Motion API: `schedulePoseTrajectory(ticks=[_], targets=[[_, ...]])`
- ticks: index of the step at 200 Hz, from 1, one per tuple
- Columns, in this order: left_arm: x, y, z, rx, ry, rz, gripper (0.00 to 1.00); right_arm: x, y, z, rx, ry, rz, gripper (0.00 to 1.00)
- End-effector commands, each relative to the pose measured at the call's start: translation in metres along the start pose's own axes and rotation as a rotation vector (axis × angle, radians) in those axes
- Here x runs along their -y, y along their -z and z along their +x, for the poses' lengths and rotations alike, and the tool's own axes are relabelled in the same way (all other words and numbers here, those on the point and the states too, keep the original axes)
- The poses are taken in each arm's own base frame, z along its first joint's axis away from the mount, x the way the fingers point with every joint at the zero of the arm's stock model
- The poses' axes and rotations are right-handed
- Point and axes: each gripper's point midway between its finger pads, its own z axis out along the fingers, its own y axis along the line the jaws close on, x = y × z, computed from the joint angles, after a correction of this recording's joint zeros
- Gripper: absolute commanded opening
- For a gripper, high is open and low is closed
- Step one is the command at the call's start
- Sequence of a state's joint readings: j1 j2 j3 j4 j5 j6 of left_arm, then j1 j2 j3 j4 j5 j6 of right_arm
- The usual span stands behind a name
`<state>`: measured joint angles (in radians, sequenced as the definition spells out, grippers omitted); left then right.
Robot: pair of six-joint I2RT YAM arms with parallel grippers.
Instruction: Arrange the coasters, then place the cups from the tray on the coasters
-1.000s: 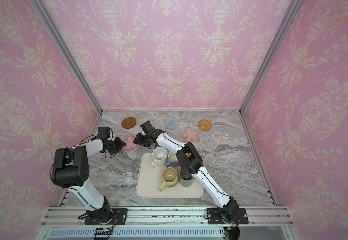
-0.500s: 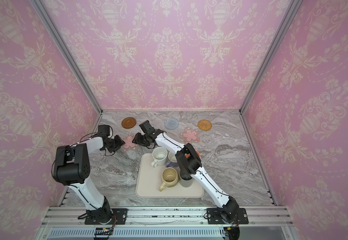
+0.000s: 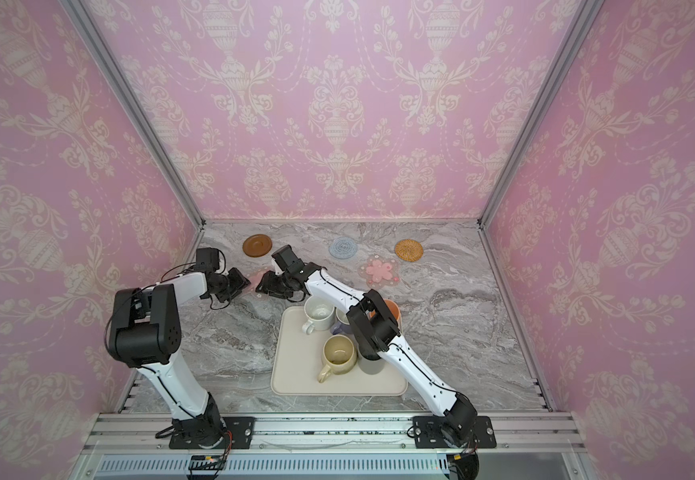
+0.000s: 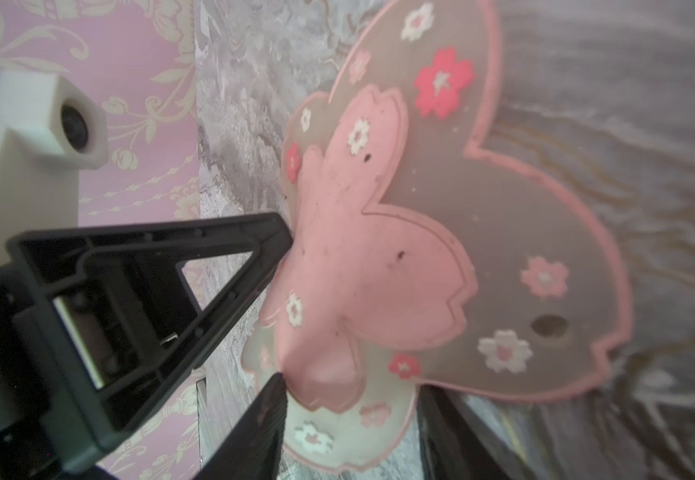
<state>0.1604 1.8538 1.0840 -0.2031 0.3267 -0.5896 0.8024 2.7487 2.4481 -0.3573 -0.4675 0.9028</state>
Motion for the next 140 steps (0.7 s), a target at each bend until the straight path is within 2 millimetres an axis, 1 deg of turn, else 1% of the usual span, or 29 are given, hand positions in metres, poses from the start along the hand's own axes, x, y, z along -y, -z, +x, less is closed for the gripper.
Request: schedulePoseTrajectory(ticks=[1, 12, 30, 38, 60, 72, 93, 110, 140], targets=[[0.020, -0.007, 0.019, -0.094, 0.007, 0.080, 0.46, 0.018, -0.022, 0.049, -0.123, -0.017, 0.034, 0.52], [0.021, -0.004, 0.018, -0.092, 0.001, 0.075, 0.46, 0.020, -0.020, 0.048, -0.121, -0.021, 0.040, 0.52], [0.015, 0.004, 0.017, -0.077, -0.023, 0.031, 0.46, 0.024, -0.013, 0.045, -0.118, -0.014, 0.052, 0.53], [0.012, 0.009, 0.016, -0.068, -0.042, 0.007, 0.46, 0.029, -0.009, 0.045, -0.115, -0.013, 0.066, 0.53], [0.005, 0.019, 0.015, -0.059, -0.076, -0.047, 0.47, 0.043, 0.005, 0.035, -0.086, -0.023, 0.094, 0.53], [0.003, 0.022, 0.016, -0.056, -0.082, -0.061, 0.47, 0.052, 0.012, 0.029, -0.069, -0.041, 0.104, 0.53], [0.000, 0.024, 0.016, -0.050, -0.078, -0.070, 0.47, 0.059, 0.020, 0.019, -0.043, -0.054, 0.107, 0.53], [0.001, 0.023, 0.017, -0.050, -0.069, -0.062, 0.47, 0.060, 0.021, 0.015, -0.038, -0.054, 0.105, 0.53], [-0.001, 0.025, 0.018, -0.045, -0.066, -0.070, 0.47, 0.062, 0.012, 0.017, -0.051, -0.074, 0.096, 0.53]])
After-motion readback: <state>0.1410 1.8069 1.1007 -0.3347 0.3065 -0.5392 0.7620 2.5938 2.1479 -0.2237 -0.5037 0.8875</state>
